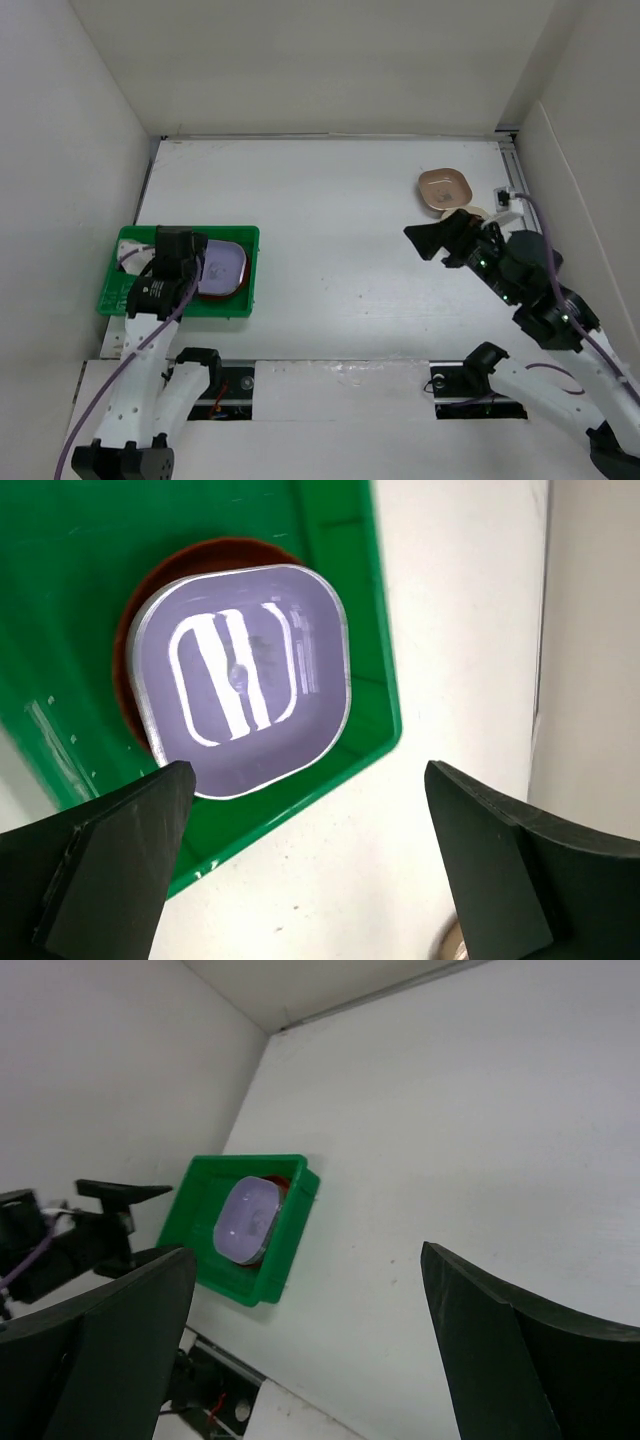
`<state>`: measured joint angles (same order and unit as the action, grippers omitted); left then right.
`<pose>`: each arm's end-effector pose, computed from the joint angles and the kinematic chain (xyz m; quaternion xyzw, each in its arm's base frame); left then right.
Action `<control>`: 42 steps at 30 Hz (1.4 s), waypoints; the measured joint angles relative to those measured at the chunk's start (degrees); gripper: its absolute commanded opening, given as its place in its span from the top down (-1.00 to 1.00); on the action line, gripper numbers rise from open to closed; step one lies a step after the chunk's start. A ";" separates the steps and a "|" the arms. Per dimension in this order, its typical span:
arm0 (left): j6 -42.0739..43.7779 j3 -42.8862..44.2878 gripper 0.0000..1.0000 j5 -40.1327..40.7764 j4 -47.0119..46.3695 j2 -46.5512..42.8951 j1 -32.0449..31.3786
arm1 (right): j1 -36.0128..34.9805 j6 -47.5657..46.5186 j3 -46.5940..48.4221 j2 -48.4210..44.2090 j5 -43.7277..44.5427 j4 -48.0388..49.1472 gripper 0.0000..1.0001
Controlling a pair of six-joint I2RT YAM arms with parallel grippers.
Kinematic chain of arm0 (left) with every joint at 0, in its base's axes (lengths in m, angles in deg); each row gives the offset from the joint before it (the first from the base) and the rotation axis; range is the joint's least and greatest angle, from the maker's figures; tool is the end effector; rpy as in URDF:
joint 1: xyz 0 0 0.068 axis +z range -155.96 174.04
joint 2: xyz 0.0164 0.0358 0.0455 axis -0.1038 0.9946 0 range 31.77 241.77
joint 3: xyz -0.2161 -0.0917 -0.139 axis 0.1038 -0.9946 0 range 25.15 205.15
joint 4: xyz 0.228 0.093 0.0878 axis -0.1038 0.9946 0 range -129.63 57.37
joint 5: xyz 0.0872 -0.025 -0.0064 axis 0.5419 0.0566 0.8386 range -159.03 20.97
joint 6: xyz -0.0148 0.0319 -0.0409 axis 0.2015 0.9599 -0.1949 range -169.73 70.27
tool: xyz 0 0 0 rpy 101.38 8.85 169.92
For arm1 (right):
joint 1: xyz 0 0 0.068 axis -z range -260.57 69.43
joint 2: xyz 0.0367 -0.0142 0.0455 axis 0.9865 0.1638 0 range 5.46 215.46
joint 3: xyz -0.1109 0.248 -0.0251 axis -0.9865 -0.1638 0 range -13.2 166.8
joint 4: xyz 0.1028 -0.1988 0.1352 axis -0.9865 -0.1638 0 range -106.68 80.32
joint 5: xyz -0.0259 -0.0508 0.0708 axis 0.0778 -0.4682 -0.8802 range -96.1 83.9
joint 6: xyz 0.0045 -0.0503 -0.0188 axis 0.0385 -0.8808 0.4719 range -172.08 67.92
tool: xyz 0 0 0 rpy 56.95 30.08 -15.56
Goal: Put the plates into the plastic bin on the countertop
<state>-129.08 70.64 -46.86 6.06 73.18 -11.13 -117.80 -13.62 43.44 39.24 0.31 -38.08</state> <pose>0.1427 0.0006 0.2943 -0.6027 0.6665 -0.1407 0.4156 0.0915 0.0646 0.4003 0.0455 0.7389 0.3789 0.5553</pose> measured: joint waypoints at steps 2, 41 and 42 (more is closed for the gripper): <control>5.44 2.16 -0.99 -0.57 -2.60 2.60 -0.11 | 0.00 1.49 -0.66 3.80 2.14 0.39 -0.99; 46.05 31.87 -0.99 -11.67 -17.46 36.35 -25.90 | 46.56 12.70 -4.50 58.77 8.57 9.07 -0.39; 46.16 31.87 -0.99 -11.67 -17.46 36.35 -25.90 | 46.62 12.46 -4.28 59.21 8.48 9.16 -0.35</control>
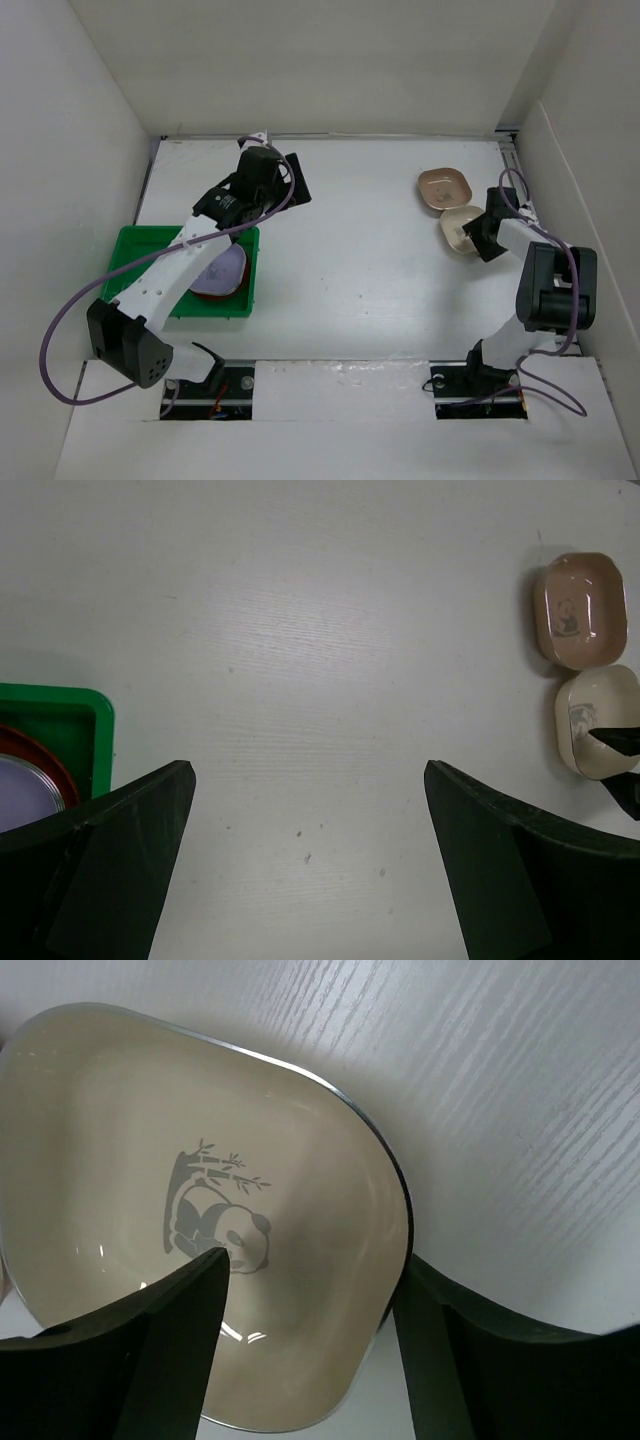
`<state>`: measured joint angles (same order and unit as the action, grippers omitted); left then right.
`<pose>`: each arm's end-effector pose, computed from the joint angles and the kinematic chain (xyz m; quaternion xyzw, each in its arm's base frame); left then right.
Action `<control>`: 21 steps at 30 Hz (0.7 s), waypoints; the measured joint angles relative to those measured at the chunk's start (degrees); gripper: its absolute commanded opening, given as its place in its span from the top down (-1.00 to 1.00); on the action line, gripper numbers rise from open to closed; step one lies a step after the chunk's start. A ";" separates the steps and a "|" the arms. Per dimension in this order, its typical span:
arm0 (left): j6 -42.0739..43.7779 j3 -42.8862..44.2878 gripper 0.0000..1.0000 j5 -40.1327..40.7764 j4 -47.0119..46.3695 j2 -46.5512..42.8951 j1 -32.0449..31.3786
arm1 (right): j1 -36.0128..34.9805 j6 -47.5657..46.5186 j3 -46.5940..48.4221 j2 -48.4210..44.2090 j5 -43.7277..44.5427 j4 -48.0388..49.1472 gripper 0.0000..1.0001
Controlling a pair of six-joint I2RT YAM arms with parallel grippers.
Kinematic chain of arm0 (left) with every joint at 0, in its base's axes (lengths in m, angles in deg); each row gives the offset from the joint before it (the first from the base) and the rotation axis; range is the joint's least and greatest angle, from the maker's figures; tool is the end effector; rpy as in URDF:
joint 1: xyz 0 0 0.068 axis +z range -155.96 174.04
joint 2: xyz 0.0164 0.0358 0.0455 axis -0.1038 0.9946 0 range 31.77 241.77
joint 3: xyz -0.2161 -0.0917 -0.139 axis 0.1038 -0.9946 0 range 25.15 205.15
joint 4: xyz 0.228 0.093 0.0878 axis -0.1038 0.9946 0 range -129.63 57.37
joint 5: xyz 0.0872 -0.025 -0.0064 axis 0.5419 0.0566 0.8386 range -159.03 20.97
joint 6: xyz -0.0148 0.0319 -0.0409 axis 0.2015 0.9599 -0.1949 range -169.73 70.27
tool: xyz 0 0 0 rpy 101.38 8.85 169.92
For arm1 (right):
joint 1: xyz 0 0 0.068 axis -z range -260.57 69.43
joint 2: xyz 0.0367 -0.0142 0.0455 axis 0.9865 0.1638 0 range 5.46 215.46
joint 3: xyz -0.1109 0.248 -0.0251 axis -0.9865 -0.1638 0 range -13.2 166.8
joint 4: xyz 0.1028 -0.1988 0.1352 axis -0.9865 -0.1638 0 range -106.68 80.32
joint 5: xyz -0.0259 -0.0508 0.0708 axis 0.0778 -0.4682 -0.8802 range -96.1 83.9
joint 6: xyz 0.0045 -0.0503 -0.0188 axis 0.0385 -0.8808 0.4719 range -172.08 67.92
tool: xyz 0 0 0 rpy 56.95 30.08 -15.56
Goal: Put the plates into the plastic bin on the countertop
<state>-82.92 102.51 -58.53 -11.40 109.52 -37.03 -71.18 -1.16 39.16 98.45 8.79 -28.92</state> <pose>0.2647 -0.1518 0.3775 -0.0625 0.8553 -0.2037 0.4723 0.3076 -0.0601 0.1694 0.5101 0.8110 -0.0257 0.2853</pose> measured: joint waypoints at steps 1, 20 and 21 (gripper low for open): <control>0.11 0.00 -0.99 0.04 0.00 0.00 0.00 | 0.02 -0.17 0.15 0.22 -0.07 -0.02 -0.25; 0.48 2.23 -0.99 0.68 1.53 1.55 0.02 | -2.93 -2.54 -2.32 -4.61 -0.61 -0.50 1.00; 0.61 2.36 -0.99 0.00 1.22 2.03 0.02 | -4.07 -2.62 -2.84 -5.79 -0.22 -1.09 1.00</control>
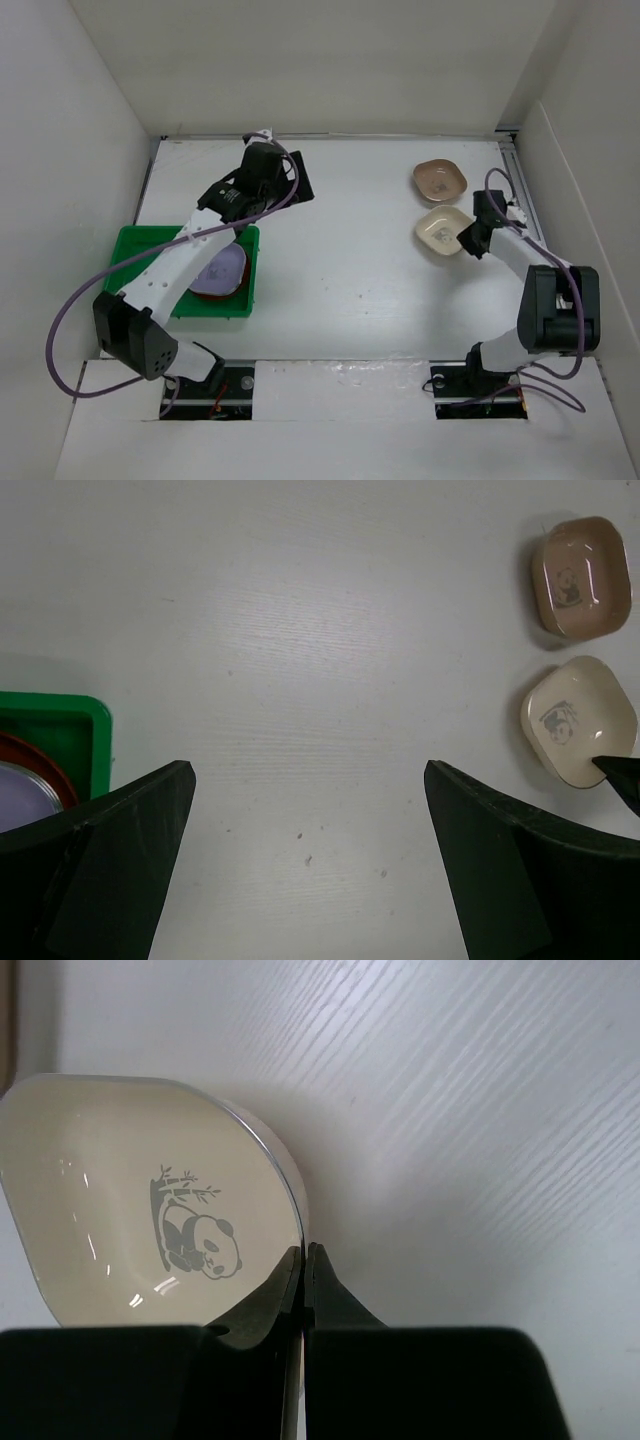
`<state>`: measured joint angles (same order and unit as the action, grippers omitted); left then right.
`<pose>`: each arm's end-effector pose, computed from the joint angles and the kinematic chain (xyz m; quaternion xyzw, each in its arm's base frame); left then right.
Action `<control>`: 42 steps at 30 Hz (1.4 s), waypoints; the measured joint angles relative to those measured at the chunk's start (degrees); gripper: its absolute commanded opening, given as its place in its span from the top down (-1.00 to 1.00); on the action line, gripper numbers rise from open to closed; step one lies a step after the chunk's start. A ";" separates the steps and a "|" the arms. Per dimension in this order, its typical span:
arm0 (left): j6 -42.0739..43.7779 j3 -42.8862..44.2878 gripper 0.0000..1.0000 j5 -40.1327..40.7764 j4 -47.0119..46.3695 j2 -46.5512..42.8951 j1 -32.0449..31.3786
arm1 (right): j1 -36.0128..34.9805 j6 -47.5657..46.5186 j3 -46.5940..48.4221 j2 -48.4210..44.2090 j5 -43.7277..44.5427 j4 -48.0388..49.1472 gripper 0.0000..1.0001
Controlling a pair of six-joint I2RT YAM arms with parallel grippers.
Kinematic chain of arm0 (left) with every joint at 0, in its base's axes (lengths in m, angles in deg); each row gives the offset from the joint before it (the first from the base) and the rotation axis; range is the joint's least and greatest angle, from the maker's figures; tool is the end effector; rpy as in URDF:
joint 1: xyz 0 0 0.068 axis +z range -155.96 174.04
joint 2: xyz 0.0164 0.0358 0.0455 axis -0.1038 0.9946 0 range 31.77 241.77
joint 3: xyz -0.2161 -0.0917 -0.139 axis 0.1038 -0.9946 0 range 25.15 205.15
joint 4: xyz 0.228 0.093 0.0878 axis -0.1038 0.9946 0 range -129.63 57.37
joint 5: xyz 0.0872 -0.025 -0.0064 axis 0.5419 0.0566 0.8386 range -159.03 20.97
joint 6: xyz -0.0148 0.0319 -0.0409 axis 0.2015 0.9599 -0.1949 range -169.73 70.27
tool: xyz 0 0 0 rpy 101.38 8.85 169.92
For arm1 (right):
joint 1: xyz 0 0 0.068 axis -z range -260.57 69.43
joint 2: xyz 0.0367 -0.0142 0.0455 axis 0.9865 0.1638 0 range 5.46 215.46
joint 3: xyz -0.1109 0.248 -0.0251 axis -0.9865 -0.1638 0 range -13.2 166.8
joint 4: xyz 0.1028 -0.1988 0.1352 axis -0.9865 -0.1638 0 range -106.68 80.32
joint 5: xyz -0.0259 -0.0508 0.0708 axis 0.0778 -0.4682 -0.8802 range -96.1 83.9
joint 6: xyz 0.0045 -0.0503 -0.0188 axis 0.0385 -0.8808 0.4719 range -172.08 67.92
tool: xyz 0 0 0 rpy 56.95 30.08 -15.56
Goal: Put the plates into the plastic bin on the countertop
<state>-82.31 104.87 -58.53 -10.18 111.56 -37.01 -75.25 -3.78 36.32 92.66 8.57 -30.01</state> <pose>0.2717 -0.1559 0.3792 -0.0576 0.8596 -0.1972 0.4678 0.2931 -0.0363 0.1830 0.4614 0.8351 -0.0141 0.2992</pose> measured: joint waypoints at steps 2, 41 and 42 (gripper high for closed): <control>0.39 0.07 -0.99 -1.92 -0.66 1.18 0.00 | -4.20 -0.07 -0.44 -2.51 1.53 -1.66 1.00; -3.15 0.39 1.00 -0.57 2.03 14.27 6.49 | -41.62 -5.49 18.18 -4.92 3.98 -3.43 -1.00; -4.55 -1.09 1.00 0.83 2.38 12.61 8.41 | -41.11 -5.51 17.57 -5.88 3.93 -3.37 -1.00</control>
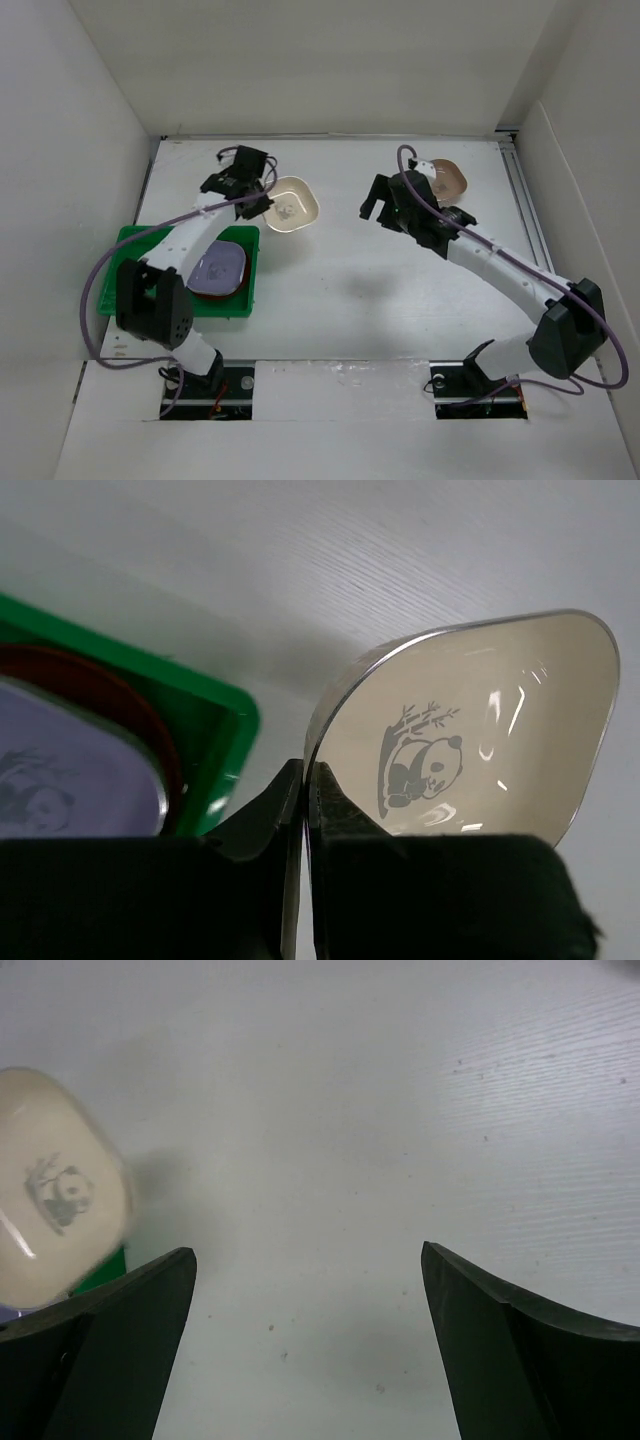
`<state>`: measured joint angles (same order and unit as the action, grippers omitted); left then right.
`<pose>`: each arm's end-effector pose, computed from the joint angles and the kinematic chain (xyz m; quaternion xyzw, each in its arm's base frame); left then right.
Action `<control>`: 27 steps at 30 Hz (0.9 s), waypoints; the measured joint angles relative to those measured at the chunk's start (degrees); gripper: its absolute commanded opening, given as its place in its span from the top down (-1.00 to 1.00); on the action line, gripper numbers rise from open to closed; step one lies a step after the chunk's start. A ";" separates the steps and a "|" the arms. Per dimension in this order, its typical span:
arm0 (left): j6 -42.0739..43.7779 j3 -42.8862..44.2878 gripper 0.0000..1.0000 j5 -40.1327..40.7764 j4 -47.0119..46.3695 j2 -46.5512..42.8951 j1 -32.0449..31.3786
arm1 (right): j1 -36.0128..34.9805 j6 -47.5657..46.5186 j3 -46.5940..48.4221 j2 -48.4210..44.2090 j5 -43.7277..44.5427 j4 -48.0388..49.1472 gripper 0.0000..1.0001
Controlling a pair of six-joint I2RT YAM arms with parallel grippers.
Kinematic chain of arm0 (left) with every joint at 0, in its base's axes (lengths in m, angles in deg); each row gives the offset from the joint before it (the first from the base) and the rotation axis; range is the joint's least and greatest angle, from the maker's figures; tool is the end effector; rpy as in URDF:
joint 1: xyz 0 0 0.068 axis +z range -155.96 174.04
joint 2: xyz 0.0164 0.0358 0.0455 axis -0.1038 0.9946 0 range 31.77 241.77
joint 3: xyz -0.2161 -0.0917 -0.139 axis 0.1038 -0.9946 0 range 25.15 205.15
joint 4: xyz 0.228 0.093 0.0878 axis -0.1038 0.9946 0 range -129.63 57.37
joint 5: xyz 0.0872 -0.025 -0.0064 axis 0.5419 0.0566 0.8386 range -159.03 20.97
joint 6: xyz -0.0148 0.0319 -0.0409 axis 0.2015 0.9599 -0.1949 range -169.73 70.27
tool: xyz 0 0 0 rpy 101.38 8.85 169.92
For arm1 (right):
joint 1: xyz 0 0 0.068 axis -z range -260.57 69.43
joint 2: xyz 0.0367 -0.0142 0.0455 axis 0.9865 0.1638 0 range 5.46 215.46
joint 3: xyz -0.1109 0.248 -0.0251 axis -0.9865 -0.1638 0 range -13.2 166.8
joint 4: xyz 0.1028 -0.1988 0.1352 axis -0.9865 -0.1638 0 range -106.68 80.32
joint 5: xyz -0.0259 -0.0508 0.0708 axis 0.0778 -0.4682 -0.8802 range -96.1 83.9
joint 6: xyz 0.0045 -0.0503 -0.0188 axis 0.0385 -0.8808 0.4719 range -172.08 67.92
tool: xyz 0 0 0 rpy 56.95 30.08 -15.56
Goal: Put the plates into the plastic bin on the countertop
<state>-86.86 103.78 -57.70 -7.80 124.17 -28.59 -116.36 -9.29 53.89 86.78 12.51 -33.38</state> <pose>0.3345 -0.1318 0.2993 -0.1533 0.9093 -0.1081 0.3716 0.2641 0.1765 0.3062 0.1249 0.8807 0.1618 0.4272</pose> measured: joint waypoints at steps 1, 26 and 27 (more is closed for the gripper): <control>-1.79 -1.51 1.00 1.33 0.66 -2.05 1.86 | 0.59 -0.24 -0.68 -0.85 -0.02 0.28 -1.00; -50.69 -36.15 0.22 13.27 20.74 -42.56 11.50 | 1.95 -4.46 -11.78 -13.64 -17.92 8.92 -1.00; -51.21 -36.52 -0.10 13.29 21.09 -42.56 11.50 | 1.88 -4.44 -11.78 -14.12 -18.10 9.16 -1.00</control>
<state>-138.07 67.26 -44.41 13.30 81.61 -17.10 -114.48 -13.73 42.11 72.66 -5.59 -24.22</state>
